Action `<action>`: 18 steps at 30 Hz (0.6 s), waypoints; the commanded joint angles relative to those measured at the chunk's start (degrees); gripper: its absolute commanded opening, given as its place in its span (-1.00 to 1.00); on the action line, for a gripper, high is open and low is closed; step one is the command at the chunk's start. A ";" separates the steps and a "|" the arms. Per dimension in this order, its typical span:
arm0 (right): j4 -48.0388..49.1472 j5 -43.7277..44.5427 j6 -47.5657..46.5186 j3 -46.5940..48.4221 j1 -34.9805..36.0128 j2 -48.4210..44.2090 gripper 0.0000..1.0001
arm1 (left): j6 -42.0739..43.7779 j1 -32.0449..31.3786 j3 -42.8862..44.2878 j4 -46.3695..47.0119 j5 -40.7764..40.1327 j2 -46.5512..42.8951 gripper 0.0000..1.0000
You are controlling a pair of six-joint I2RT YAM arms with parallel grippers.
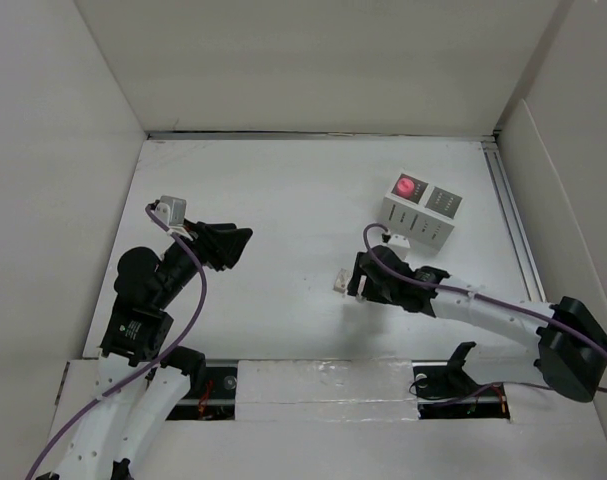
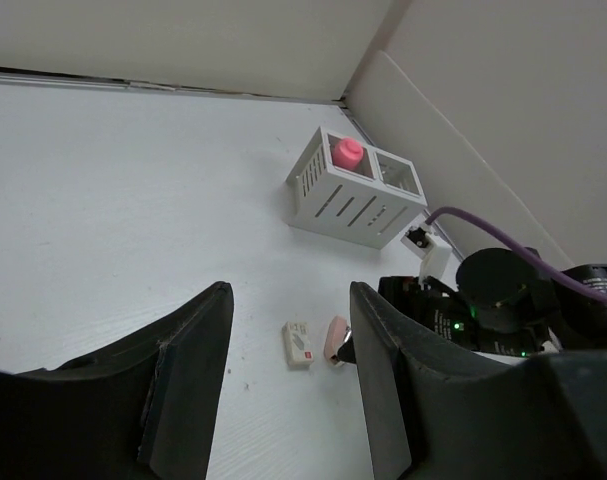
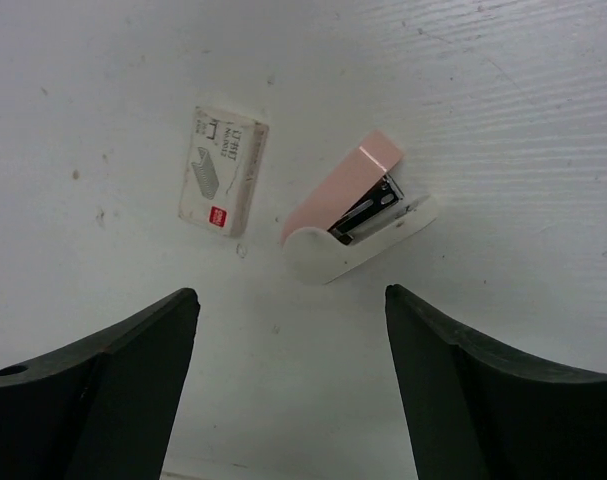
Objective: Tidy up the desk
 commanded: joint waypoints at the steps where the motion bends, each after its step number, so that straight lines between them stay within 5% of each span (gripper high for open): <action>1: 1.23 2.51 4.09 0.90 -0.71 3.77 0.59 | 0.15 0.38 0.32 2.43 0.73 -1.15 -0.07; 11: 3.95 4.09 4.53 3.10 -4.31 15.03 0.40 | 0.41 0.38 0.68 2.07 0.47 -2.21 -0.07; 15: 6.14 4.62 5.15 3.53 -4.85 17.40 0.18 | 0.32 0.38 0.68 2.16 0.73 -2.03 -0.07; 18: 5.10 6.20 5.41 4.59 -4.85 18.55 -0.18 | 0.50 0.38 0.68 2.16 0.65 -2.12 -0.08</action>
